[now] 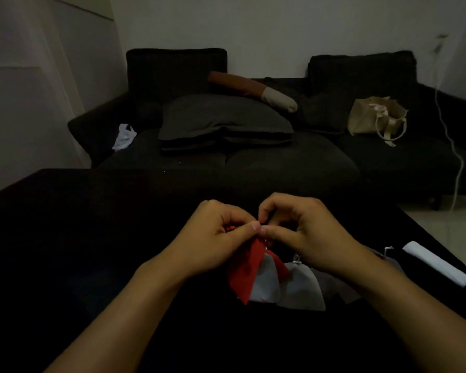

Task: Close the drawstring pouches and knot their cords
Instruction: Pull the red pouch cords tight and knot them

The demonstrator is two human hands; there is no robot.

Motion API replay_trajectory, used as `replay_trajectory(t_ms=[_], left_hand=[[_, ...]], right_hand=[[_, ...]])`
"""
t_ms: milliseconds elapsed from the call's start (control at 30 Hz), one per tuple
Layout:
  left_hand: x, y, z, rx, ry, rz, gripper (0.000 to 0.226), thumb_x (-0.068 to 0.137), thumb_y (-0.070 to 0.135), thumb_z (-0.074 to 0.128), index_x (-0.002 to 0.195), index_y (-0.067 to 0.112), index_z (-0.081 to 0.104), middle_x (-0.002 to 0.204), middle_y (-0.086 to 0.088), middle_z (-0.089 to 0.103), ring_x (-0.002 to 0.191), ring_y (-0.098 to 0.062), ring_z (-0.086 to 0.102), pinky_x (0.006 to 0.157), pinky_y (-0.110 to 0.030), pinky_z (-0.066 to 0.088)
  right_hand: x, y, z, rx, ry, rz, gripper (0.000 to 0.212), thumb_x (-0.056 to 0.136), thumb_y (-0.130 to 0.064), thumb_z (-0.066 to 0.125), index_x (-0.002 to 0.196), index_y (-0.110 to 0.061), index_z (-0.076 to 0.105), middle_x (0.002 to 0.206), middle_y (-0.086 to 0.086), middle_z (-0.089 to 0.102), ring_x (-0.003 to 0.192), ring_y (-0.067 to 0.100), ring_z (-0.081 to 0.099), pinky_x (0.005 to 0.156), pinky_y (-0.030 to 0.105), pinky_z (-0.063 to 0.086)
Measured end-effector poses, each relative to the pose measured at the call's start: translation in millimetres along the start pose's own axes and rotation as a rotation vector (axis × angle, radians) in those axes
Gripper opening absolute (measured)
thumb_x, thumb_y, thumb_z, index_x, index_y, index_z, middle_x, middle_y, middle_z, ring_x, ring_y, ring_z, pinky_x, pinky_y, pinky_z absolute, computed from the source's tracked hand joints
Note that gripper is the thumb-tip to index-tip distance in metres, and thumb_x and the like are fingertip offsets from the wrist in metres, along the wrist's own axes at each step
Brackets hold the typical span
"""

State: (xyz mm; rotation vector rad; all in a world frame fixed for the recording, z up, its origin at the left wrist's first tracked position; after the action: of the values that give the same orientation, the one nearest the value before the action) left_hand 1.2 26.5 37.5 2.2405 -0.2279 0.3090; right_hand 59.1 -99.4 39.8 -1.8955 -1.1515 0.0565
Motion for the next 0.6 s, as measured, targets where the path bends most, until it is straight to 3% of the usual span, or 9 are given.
replay_trajectory(t_ms=[133,233,333,433,500,600], left_hand=[[0.3,1.8,2.0,0.051,-0.040,0.026,0.016,0.095,0.020,0.062,0.097,0.018,0.078,0.092,0.005,0.076,0.088,-0.005,0.071,0.084,-0.039,0.058],[0.6,-2.0,0.8,-0.060,-0.052,-0.015,0.016,0.092,0.019,0.065,0.098,0.013,0.078,0.094,-0.001,0.077,0.092,-0.012,0.073,0.087,-0.035,0.058],[-0.1,-6.4,0.6,-0.475,-0.034,-0.149,0.022,0.081,0.018,0.066,0.086,-0.001,0.075,0.076,-0.012,0.075,0.072,-0.015,0.073,0.068,-0.022,0.057],[-2.4,-3.8,12.2,-0.819,-0.003,-0.259,0.016,0.079,0.009,0.059,0.073,-0.005,0.065,0.045,-0.001,0.060,0.039,-0.002,0.056,0.043,-0.010,0.043],[-1.7,-5.5,18.2,-0.956,0.016,-0.304,0.016,0.076,0.011,0.060,0.067,0.001,0.068,0.049,-0.003,0.061,0.040,-0.005,0.057,0.042,-0.014,0.045],[-0.5,-11.6,20.5,-1.074,0.028,-0.355,0.016,0.075,0.017,0.065,0.065,0.008,0.074,0.064,-0.006,0.067,0.055,-0.010,0.063,0.054,-0.020,0.053]], right_hand=[[-0.5,-2.1,4.2,-0.134,-0.061,-0.034,0.012,0.088,-0.018,0.071,0.094,-0.026,0.065,0.084,-0.008,0.069,0.080,0.007,0.069,0.073,0.028,0.057],[-1.3,-6.9,4.6,-0.115,-0.086,-0.043,0.006,0.091,-0.016,0.067,0.092,-0.021,0.064,0.082,-0.002,0.068,0.075,0.010,0.067,0.068,0.028,0.055],[-1.6,-8.9,4.1,0.204,-0.139,0.045,0.005,0.093,-0.014,0.063,0.090,-0.012,0.060,0.070,0.012,0.060,0.059,0.012,0.058,0.056,0.021,0.049],[-2.9,-10.1,7.2,0.496,-0.173,0.098,0.009,0.097,-0.014,0.054,0.090,-0.009,0.053,0.063,0.011,0.047,0.052,0.011,0.043,0.049,0.019,0.038],[-2.7,-12.2,9.9,0.609,-0.169,0.103,0.010,0.099,-0.012,0.049,0.090,-0.008,0.049,0.059,0.002,0.043,0.050,0.008,0.038,0.047,0.017,0.035],[-1.7,-12.4,12.0,0.736,-0.131,0.124,0.008,0.099,-0.011,0.045,0.092,-0.008,0.045,0.057,-0.004,0.044,0.048,0.003,0.035,0.045,0.014,0.033]])
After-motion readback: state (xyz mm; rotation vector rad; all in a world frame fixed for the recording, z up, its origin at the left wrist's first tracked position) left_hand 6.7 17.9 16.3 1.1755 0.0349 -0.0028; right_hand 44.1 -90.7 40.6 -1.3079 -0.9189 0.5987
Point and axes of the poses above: each hand's wrist, its own x-axis towards the middle knuckle, its own z-axis out of the palm, y = z × x, the point moved 7 cm from there along x, towards the middle knuckle
